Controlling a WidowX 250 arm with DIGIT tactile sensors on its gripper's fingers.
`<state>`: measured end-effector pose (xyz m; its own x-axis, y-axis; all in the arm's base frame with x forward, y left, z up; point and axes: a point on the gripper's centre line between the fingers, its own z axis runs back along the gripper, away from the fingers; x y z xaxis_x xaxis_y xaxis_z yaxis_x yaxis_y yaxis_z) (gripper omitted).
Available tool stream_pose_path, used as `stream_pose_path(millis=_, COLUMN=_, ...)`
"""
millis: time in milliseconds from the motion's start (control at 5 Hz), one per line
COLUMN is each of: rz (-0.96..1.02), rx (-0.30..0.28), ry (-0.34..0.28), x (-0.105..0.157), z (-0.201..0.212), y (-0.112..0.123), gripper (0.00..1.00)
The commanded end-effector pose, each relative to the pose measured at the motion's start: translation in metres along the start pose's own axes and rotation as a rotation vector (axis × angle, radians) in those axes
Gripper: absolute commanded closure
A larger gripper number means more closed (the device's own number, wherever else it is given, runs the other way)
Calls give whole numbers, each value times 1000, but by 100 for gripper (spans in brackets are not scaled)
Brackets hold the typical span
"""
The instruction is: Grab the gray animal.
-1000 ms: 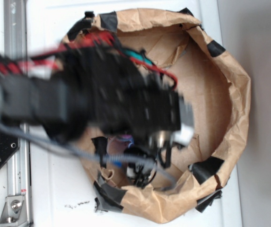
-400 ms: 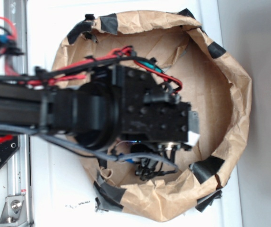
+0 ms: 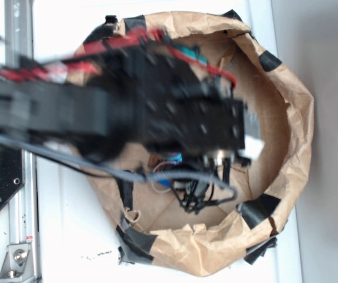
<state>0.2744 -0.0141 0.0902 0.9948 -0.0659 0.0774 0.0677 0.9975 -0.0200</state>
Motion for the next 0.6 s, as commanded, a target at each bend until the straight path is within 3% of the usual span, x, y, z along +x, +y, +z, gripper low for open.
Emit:
stream_pose_path(millis=0, rz=122, rx=-26, ry=-127, x=6, z=97, y=18, gripper=100)
stream_pose_path(millis=400, rz=130, rx=20, ry=-133, x=10, z=99, y=13, gripper=100)
